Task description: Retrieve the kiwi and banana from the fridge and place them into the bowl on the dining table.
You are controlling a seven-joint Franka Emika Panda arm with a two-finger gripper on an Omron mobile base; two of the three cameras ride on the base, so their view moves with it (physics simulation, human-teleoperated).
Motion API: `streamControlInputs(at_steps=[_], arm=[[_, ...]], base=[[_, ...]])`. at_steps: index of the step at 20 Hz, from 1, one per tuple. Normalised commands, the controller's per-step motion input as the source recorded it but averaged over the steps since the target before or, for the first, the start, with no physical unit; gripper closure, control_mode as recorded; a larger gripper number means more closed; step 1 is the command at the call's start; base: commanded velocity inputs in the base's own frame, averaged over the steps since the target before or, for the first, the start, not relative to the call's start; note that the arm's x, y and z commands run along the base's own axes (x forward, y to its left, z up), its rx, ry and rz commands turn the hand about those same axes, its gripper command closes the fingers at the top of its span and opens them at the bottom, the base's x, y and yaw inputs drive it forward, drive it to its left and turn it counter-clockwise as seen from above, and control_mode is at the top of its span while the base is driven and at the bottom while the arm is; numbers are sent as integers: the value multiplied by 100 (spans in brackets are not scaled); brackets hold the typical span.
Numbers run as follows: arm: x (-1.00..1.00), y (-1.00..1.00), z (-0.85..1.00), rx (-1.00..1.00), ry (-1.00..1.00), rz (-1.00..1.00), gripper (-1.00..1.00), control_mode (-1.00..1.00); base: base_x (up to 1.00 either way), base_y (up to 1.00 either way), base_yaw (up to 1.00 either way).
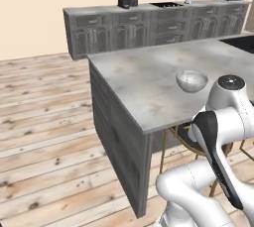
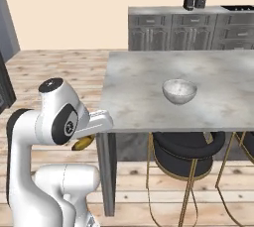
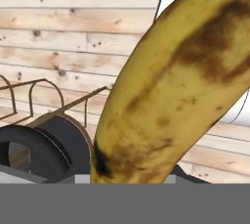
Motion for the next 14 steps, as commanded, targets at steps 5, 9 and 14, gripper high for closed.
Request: streamControlInputs(at_steps=[5, 9, 14], arm=[[0, 0, 0, 0, 0, 0, 100, 100], [0, 0, 0, 0, 0, 0, 100, 100], [0, 0, 0, 0, 0, 0, 100, 100]], base=[[53, 15, -19], [52, 11, -18], [59, 0, -12]])
